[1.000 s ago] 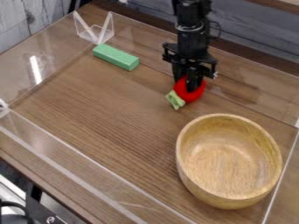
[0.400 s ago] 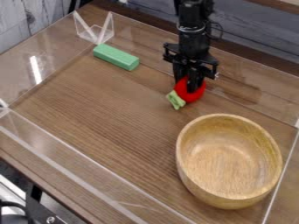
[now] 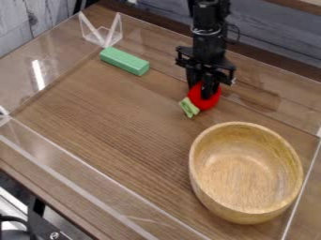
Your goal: Move the red object to the right side of the table
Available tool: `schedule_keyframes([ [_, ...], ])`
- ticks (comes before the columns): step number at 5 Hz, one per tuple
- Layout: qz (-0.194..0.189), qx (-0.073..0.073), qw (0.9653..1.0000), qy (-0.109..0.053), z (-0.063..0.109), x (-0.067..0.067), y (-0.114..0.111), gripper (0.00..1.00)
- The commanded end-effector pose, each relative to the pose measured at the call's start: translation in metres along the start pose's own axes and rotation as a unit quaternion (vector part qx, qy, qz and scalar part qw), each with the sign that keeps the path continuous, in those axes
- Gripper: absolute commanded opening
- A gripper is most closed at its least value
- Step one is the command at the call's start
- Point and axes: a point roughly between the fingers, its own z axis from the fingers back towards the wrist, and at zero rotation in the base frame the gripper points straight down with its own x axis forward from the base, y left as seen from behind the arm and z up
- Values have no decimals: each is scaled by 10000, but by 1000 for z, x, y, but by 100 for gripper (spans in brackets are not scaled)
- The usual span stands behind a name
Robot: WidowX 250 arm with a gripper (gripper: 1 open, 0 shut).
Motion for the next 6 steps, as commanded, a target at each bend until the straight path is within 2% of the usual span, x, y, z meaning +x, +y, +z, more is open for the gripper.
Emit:
schedule_keyframes([
  [1,-189,-14,9997,147,-15,-3,-22,0],
  [5,-216,-10,9995,233,-18,-4,-31,0],
  [6,-187,-26,9996,228,-15,-5,-31,100],
])
